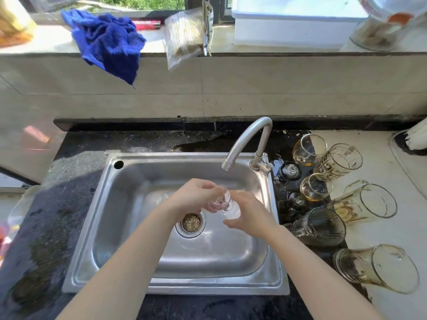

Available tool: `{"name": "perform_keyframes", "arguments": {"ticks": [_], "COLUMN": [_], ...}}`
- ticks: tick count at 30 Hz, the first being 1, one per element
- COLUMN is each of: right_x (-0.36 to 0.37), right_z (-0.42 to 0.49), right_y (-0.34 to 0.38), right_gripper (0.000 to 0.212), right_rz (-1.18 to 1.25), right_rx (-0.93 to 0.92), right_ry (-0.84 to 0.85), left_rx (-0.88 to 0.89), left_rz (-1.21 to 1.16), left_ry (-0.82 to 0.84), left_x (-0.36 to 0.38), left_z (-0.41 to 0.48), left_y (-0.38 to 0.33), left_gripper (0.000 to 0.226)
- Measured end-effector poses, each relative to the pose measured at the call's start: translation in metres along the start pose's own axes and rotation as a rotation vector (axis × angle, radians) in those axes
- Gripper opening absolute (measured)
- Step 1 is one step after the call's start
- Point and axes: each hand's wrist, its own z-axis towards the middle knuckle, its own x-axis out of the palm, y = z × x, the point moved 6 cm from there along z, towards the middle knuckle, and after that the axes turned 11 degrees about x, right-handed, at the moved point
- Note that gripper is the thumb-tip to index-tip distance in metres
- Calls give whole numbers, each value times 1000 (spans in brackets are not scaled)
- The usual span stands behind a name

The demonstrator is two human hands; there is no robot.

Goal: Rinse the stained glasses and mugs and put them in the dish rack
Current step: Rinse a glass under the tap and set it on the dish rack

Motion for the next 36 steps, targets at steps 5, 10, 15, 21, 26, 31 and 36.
{"name": "perform_keyframes", "arguments": {"ticks": [5, 10, 15, 21, 26, 31, 36], "right_x": [0, -4, -11, -3, 20, 30, 2], "right_z": [-16, -36, -47, -67, -90, -132, -223], "right_y": [9, 15, 21, 25, 28, 41, 26], "right_gripper": [64, 62, 55, 57, 59, 51, 44], "right_rz": [181, 327, 362, 660, 473, 627, 739], "right_rx": [41, 76, 139, 269, 472, 544, 596], "right_ry": [12, -15, -10, 81, -147, -302, -422], "left_rx": [131, 174, 197, 109, 164, 295, 501], "left_rz": [-127, -180, -121, 41, 428, 578, 502], "left_ry": [-14, -58, -81, -214, -115, 8, 88], "left_x": [7, 11, 9, -11, -11, 4, 59], "left_z": [-6, -12, -20, -31, -40, -55, -85], "left_y": [-3, -12, -18, 15, 54, 54, 7], "left_gripper": [21, 24, 37, 39, 33, 40, 33]}}
